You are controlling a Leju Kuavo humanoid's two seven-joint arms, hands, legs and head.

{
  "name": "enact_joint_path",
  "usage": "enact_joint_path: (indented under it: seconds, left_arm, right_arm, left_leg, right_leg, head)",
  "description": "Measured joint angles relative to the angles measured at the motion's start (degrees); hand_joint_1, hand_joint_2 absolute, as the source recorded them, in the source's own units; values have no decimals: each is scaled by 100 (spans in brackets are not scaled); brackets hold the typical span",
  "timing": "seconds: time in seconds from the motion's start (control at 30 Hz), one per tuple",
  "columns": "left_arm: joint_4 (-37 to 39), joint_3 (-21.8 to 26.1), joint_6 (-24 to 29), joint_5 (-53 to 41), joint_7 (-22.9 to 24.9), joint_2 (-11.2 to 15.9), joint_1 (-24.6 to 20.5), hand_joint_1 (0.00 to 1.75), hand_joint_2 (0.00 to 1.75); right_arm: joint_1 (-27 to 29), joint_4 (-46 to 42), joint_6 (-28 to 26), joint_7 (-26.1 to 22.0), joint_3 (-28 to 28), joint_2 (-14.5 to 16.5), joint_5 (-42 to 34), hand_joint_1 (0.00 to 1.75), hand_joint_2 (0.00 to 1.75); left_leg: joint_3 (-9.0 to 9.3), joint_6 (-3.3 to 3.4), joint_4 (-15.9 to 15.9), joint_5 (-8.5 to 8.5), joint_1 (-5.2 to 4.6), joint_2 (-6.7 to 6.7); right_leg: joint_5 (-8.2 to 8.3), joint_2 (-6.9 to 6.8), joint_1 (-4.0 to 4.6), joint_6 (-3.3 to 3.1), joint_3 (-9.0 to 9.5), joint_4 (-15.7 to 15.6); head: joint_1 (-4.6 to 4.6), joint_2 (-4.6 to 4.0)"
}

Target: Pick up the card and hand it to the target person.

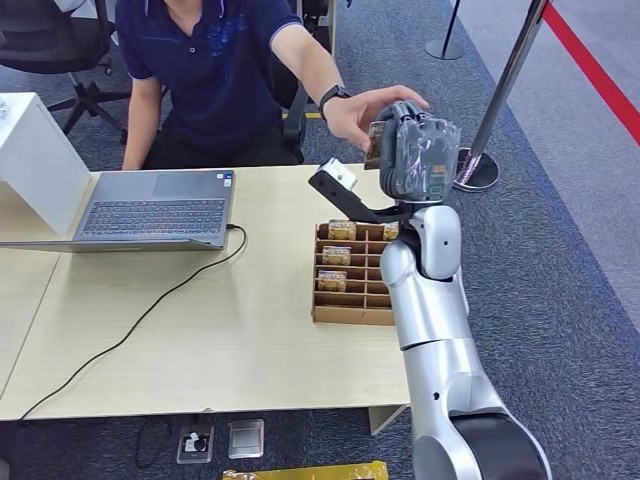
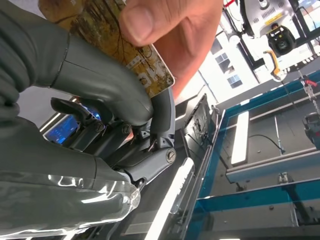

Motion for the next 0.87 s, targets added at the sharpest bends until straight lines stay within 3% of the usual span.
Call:
enact_joint_path:
  seconds: [0.13,0.27,0.33,0.57,0.63,0.73,0.8,0.87]
  left_arm:
    - [2,14,43,2,-6,-13,1,0,0]
    - [-5,25,20,-3,-33,10,4,0,0]
    - [-8,50,24,9,-49,11,14,0,0]
    - [-15,232,77,137,-121,12,125,0,0]
    - [-18,314,109,203,-138,19,192,0,0]
    - [-24,459,148,311,-143,28,297,0,0]
    - [-29,502,134,333,-107,32,326,0,0]
    - [-36,521,113,341,-76,36,332,0,0]
  right_arm:
    - [1,56,0,2,8,0,-178,0,175]
    - [-23,117,0,-124,-115,0,-419,0,175]
    - [-8,145,0,-341,-278,0,-973,0,175]
    - [299,259,0,-2049,-1029,0,-3185,0,175]
    - [770,-115,0,-2296,-570,-294,-4218,0,175]
    - [1903,-1488,119,-1960,432,-1146,-6202,0,175]
    - [2581,-2309,339,-1897,541,-1603,-7180,0,175]
    - [2988,-2729,497,-1939,454,-1850,-7657,0,175]
  left_leg:
    - [-2,0,1,-3,0,-1]
    - [-4,-2,-4,3,1,4]
    - [-6,-2,-1,3,1,-1]
    - [3,1,-4,0,2,-11]
    - [8,0,-9,1,4,-13]
    - [17,-1,-21,5,8,-34]
    - [12,2,-15,3,8,-58]
    - [7,4,-13,4,6,-74]
  right_leg:
    - [-3,0,0,0,-1,1]
    - [4,2,1,0,-5,-3]
    - [2,-2,1,0,-6,-1]
    - [-1,-10,3,1,7,-8]
    - [-1,-14,4,0,13,-14]
    - [-2,-36,8,1,31,-34]
    - [-10,-57,8,4,34,-33]
    - [-13,-74,6,7,35,-35]
  head:
    - [0,0]
    - [0,0]
    - [0,0]
    - [0,0]
    - [0,0]
    - [0,0]
    - [0,0]
    - [0,0]
